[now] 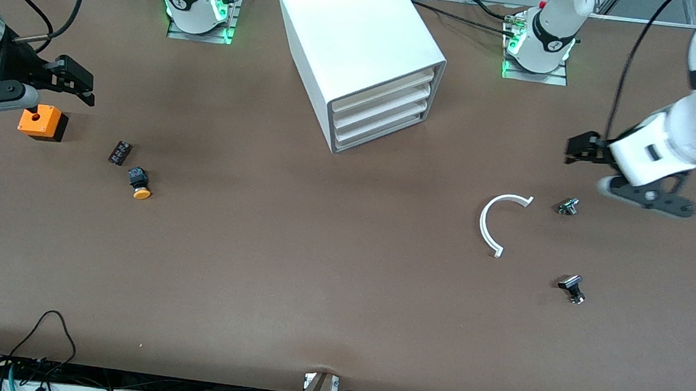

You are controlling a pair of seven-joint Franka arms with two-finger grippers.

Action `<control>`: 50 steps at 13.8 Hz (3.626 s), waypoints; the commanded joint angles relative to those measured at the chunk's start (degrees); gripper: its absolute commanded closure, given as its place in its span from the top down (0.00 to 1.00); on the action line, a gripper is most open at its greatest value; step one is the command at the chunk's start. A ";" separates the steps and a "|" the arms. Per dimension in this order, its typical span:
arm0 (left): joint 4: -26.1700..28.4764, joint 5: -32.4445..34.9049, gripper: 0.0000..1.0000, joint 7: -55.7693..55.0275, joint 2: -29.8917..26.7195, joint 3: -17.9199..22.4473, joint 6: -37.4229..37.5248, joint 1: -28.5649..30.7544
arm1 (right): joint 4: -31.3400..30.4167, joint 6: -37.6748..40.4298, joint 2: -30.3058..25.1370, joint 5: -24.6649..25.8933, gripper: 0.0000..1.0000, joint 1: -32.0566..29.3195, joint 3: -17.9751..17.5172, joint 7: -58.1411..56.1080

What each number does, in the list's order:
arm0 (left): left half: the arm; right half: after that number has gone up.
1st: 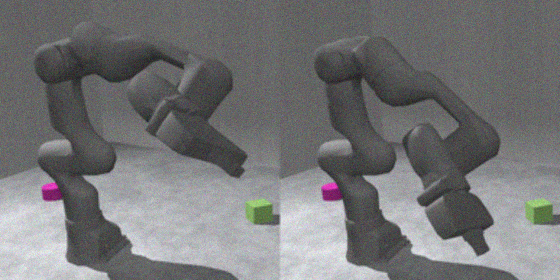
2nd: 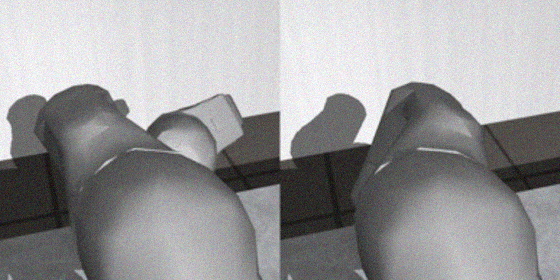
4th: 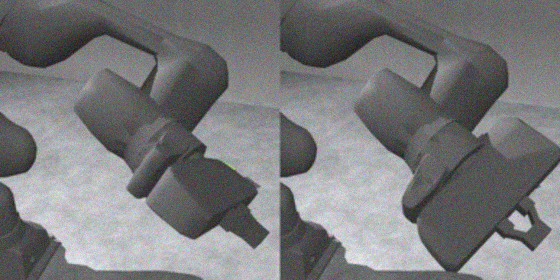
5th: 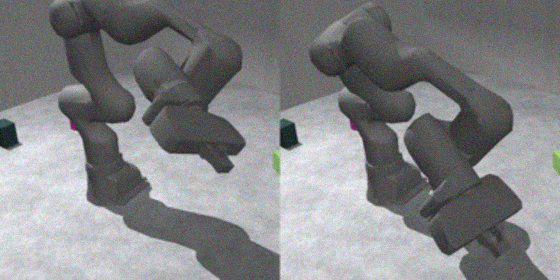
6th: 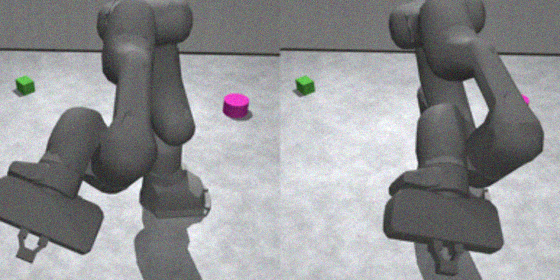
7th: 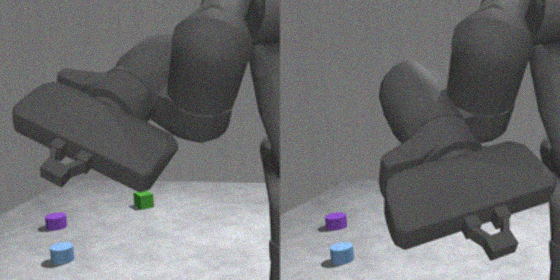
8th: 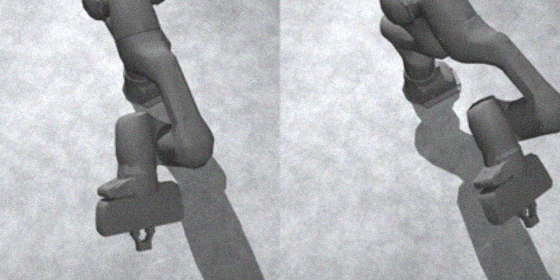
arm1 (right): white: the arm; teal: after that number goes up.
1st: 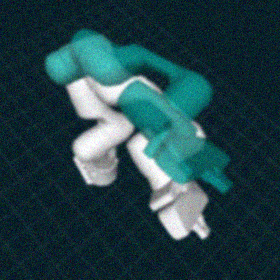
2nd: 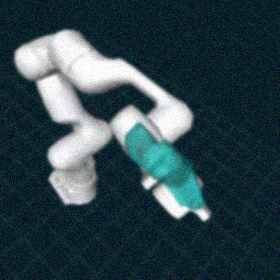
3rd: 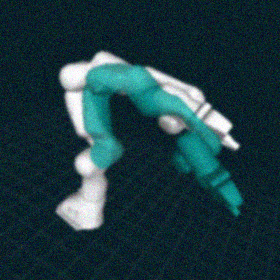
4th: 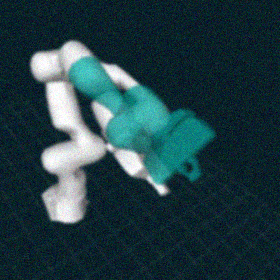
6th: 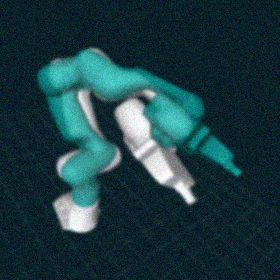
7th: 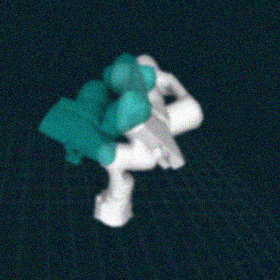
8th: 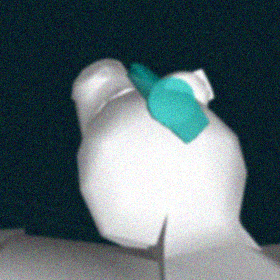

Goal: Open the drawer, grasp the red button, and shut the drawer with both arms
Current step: 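Move the left gripper toward the white cabinet's drawer fronts, then hook the left gripper onto the drawer handle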

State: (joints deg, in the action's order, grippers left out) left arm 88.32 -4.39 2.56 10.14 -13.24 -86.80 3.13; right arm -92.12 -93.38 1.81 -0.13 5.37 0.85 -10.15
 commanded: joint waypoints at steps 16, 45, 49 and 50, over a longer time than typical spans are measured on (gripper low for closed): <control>-0.96 -18.81 1.00 -3.18 20.97 -15.32 -1.97 -3.83 | 1.77 0.74 0.91 -0.05 1.00 0.08 -0.06 -0.75; 1.06 -23.83 0.99 22.57 32.57 -15.41 -8.56 -11.74 | 1.77 0.74 0.91 -0.05 1.00 -0.27 0.03 -0.93; 1.33 -25.58 0.92 26.70 33.10 -15.41 -8.91 -12.89 | 1.77 0.65 0.91 -0.05 1.00 -0.36 0.03 -0.93; 1.33 -25.67 0.88 27.58 33.10 -15.41 -9.00 -13.15 | 1.77 0.65 0.91 -0.05 1.00 -0.10 0.03 -0.93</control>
State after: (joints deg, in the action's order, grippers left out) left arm 88.87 -28.27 27.06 43.36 -28.78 -95.41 -9.85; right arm -92.08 -93.38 1.94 -0.13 5.33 0.97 -10.16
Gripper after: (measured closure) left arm 0.075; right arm 0.000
